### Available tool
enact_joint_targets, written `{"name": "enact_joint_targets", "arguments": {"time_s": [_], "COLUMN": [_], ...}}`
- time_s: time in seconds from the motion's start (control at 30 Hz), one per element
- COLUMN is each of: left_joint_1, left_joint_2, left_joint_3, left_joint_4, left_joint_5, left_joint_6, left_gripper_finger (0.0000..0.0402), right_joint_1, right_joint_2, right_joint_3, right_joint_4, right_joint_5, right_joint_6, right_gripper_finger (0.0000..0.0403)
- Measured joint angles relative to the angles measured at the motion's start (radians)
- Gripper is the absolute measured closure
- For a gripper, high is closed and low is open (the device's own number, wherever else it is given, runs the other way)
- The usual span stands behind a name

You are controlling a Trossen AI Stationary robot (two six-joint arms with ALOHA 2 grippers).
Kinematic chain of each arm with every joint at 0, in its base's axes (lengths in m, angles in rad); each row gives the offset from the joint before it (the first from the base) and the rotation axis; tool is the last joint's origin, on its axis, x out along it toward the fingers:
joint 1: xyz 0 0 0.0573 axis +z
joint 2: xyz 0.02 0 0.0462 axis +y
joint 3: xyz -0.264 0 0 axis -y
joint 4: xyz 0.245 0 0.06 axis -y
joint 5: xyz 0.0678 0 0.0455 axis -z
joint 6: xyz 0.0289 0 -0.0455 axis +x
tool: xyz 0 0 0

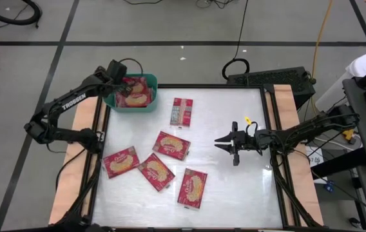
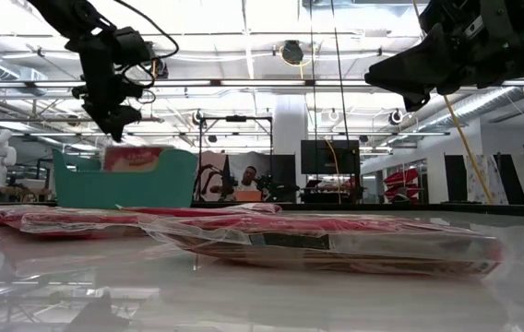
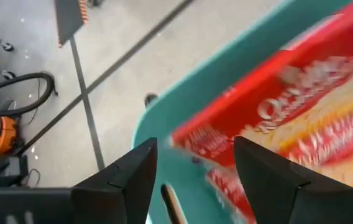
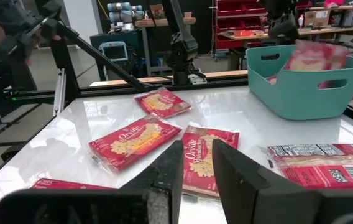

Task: Sort popcorn bags into baskets
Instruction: Stack the red popcorn bag on the red popcorn bags in the green bin

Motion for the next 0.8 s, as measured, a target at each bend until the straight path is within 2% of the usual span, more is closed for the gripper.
{"name": "enact_joint_targets", "arguments": {"time_s": [0.17,0.23,0.47,0.53,0.6,0.7,0.8], "left_joint_1": [0.0,0.0,-0.041,-0.09,-0.16,-0.296,-0.44], "left_joint_2": [0.0,0.0,0.0,-0.001,-0.006,-0.012,-0.023], "left_joint_3": [0.0,0.0,0.0,0.0,0.0,0.0,-0.001], "left_joint_4": [0.047,0.049,0.029,0.029,0.029,0.042,0.05], "left_joint_5": [0.003,0.038,0.321,0.396,0.427,0.417,0.362], "left_joint_6": [-0.007,-0.009,-0.09,-0.113,-0.134,-0.169,-0.203], "left_gripper_finger": [0.0211,0.022,0.025,0.026,0.0272,0.0291,0.0305], "right_joint_1": [0.0,0.0,0.0,0.0,0.0,0.005,0.032], "right_joint_2": [0.0,0.0,0.0,0.0,0.0,0.0,0.007], "right_joint_3": [0.0,0.0,0.0,0.0,0.0,0.0,0.0], "right_joint_4": [-0.001,-0.004,-0.035,-0.051,-0.069,-0.099,-0.101], "right_joint_5": [0.0,0.0,0.0,0.0,0.001,0.004,0.041], "right_joint_6": [0.0,0.0,0.034,0.05,0.072,0.111,0.129], "right_gripper_finger": [0.0325,0.0325,0.0325,0.0325,0.0325,0.0325,0.0325]}}
